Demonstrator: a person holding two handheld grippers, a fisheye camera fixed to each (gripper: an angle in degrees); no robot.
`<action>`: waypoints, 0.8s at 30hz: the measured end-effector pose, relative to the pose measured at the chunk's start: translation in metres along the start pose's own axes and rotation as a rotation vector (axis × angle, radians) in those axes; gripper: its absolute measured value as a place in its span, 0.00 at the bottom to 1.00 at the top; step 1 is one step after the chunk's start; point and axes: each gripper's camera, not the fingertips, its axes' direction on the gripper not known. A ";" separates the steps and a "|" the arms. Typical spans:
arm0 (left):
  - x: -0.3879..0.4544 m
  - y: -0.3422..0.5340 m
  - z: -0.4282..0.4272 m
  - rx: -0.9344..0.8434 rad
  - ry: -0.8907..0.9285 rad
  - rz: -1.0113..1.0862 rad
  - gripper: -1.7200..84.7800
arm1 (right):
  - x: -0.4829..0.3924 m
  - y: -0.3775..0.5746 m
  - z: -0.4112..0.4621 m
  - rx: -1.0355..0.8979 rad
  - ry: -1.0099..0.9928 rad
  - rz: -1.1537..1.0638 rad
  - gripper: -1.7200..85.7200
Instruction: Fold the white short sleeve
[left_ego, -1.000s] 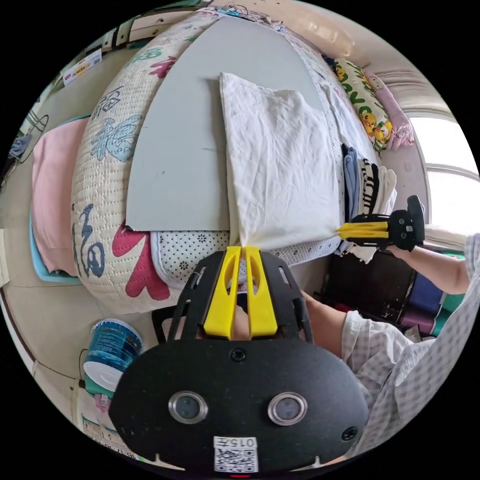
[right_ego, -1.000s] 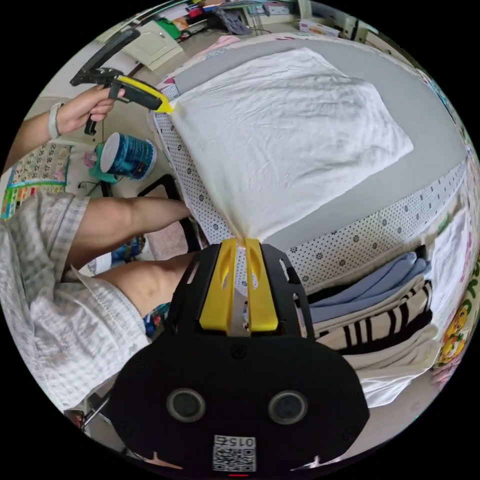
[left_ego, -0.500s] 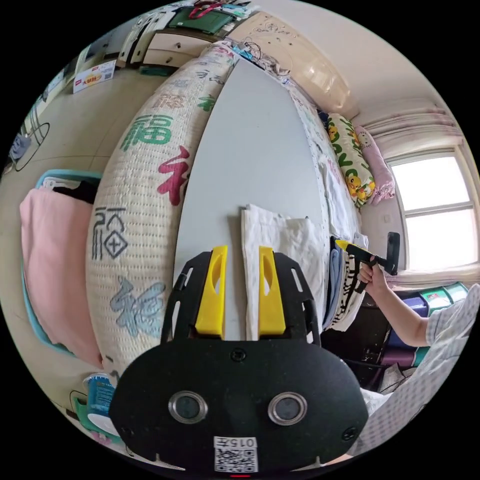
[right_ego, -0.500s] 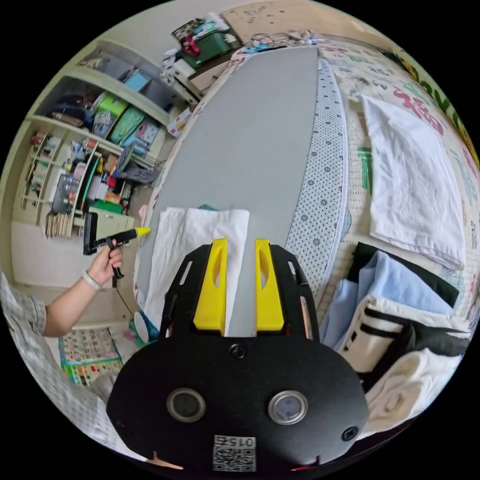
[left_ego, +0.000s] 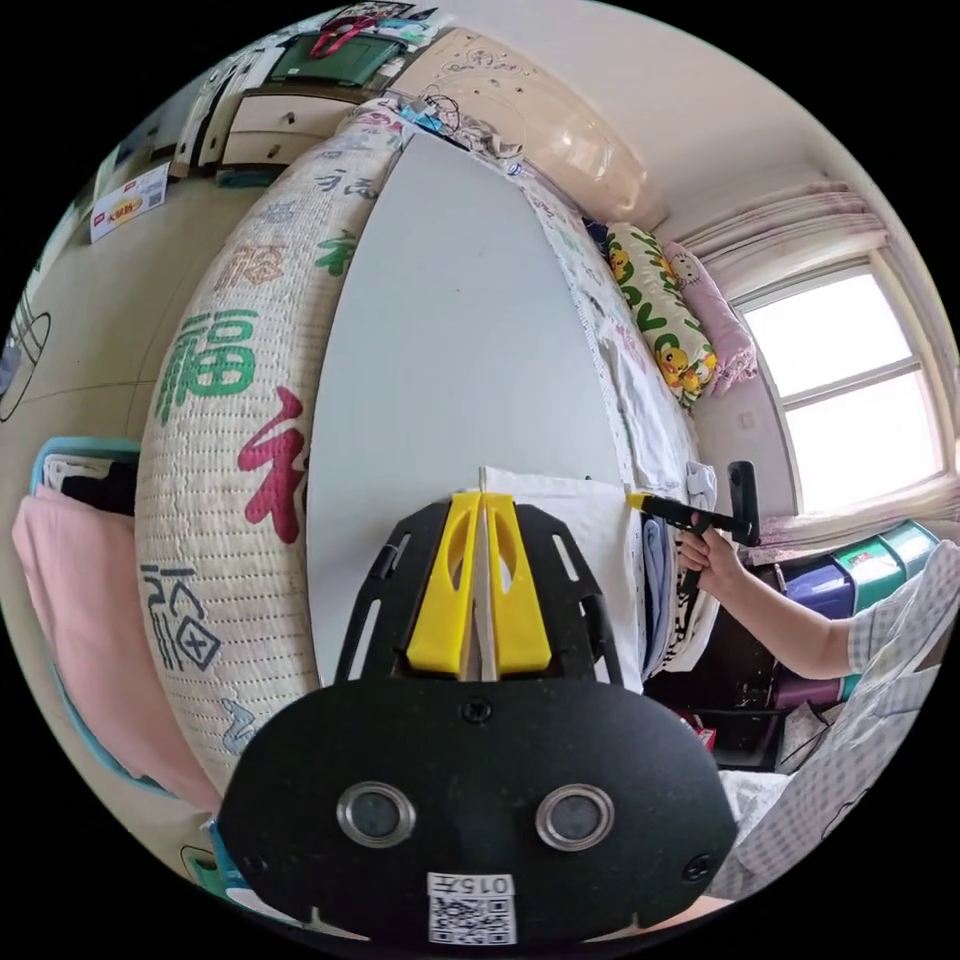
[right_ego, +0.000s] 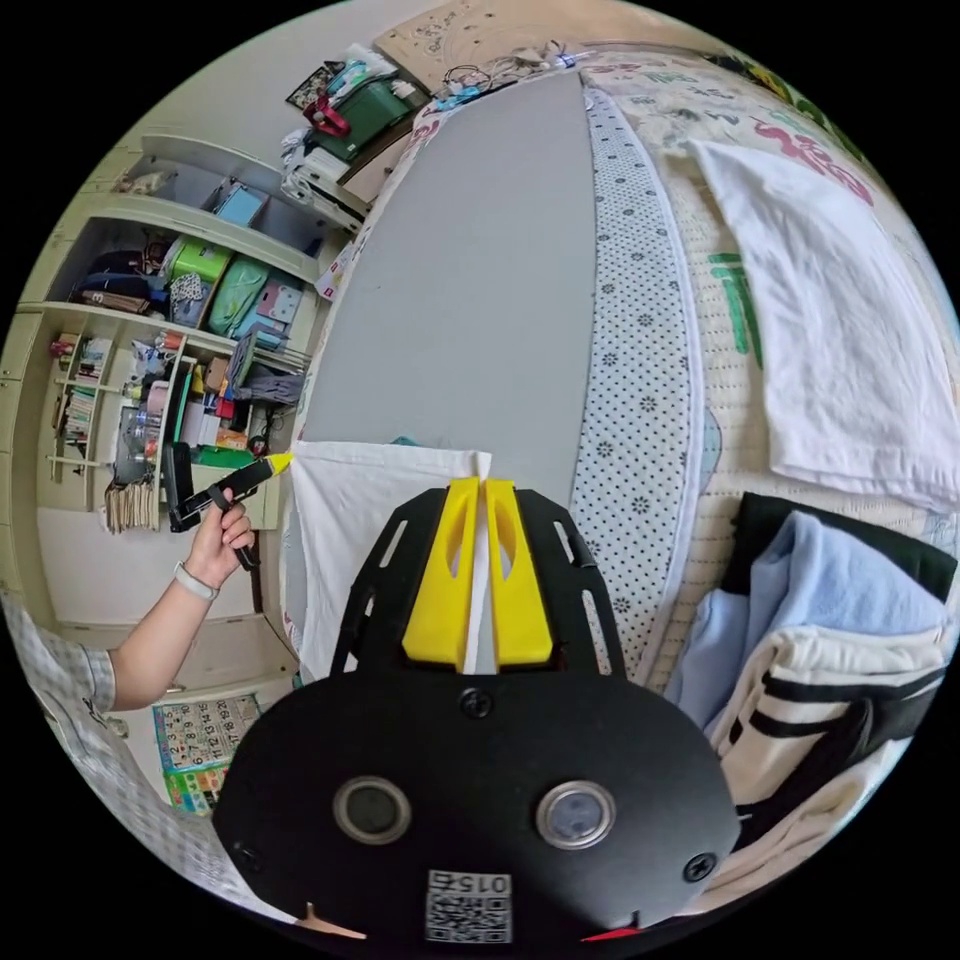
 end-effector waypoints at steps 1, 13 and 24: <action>0.000 -0.003 0.007 -0.022 -0.019 -0.001 0.02 | 0.007 0.004 0.002 0.007 -0.004 0.021 0.04; 0.030 0.044 -0.001 -0.109 -0.090 0.016 0.07 | -0.015 0.089 -0.010 0.010 0.096 -0.190 0.09; 0.051 0.181 0.005 -0.331 -0.021 -0.277 0.10 | -0.074 0.294 0.083 -0.405 0.160 -0.609 0.10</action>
